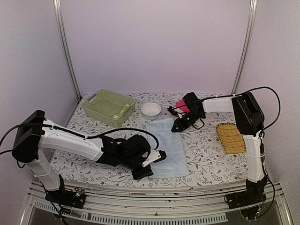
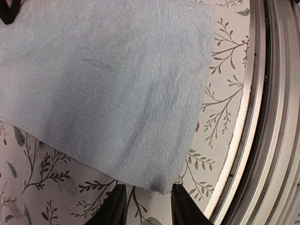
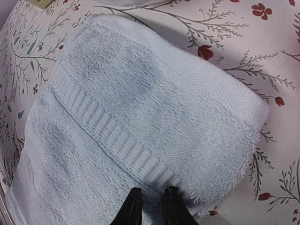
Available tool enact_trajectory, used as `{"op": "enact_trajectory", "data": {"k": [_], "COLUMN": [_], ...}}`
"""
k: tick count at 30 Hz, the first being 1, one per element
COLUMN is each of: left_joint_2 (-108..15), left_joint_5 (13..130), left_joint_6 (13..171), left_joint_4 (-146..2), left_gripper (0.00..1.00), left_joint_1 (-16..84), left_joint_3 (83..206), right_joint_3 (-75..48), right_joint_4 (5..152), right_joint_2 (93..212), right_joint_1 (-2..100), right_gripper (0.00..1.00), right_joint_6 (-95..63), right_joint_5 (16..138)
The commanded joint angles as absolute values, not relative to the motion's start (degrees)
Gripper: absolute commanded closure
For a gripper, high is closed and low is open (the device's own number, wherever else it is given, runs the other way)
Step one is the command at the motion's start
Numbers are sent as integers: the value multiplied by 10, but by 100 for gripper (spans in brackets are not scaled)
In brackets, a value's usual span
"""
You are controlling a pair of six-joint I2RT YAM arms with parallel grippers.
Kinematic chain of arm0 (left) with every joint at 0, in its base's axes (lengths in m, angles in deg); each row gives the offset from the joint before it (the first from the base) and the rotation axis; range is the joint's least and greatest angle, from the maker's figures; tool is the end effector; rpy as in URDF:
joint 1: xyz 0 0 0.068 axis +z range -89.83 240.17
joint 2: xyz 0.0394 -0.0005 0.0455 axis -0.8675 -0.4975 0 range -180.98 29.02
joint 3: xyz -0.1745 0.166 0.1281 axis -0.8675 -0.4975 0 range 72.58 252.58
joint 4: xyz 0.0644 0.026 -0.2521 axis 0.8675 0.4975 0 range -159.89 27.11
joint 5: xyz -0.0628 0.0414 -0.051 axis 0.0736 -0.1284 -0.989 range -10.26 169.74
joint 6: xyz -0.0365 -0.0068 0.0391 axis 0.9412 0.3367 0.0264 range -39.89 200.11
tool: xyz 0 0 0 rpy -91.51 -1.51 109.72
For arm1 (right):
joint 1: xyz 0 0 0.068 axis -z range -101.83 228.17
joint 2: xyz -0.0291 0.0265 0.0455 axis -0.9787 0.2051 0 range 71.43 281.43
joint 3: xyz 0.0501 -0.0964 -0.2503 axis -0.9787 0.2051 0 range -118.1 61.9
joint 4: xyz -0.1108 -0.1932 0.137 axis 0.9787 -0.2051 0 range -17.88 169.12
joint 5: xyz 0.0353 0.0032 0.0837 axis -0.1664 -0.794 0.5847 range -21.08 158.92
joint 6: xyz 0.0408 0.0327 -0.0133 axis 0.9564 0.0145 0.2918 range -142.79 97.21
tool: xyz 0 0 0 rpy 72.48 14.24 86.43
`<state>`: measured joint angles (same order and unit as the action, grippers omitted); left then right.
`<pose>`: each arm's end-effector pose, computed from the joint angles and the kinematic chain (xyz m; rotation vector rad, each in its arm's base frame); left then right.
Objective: Roll the towels
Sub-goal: Adjust the towel at the center of the board.
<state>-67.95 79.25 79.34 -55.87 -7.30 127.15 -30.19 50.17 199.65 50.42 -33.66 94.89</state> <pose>0.1278 -0.3087 0.1633 1.4733 2.1683 -0.4442 0.4010 0.2286 0.1289 -1.0208 2.4977 0.7021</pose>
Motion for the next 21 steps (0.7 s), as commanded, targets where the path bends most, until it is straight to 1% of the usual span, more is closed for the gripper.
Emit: {"op": "enact_trajectory", "data": {"k": [1, 4, 8, 15, 16, 17, 18, 19, 21], "left_joint_2": [-654, -654, -661, -661, -661, -660, -658, -656, -656], "left_joint_5": [801, 798, 794, 808, 805, 796, 782, 781, 785], "left_joint_6": [792, 795, 799, 782, 779, 773, 767, 764, 755], "left_joint_4": [-578, -591, -602, -592, -591, -589, -591, -596, -611], "left_gripper": [64, 63, 61, 55, 51, 37, 8, 2, 1], "left_joint_1": [-61, -54, -49, -49, -49, -49, -50, -52, -56], "left_joint_3": [1253, 1248, 1252, 1270, 1272, 1274, 1274, 1275, 1276], "right_joint_3": [-285, -289, -291, -257, -243, -226, -207, -192, -157], "right_joint_4": [472, 469, 469, 462, 464, 470, 475, 478, 477], "right_joint_2": [2023, 2017, 1986, 1861, 1840, 1818, 1796, 1776, 1734], "right_joint_1": [534, 534, 529, 529, 530, 530, 530, 530, 531], "right_gripper": [79, 75, 69, 60, 59, 58, 57, 57, 56], "right_joint_6": [-322, -340, -369, -403, -411, -422, -430, -435, -455], "right_joint_5": [903, 957, 994, 1019, 1020, 1019, 1020, 1025, 1039]}}
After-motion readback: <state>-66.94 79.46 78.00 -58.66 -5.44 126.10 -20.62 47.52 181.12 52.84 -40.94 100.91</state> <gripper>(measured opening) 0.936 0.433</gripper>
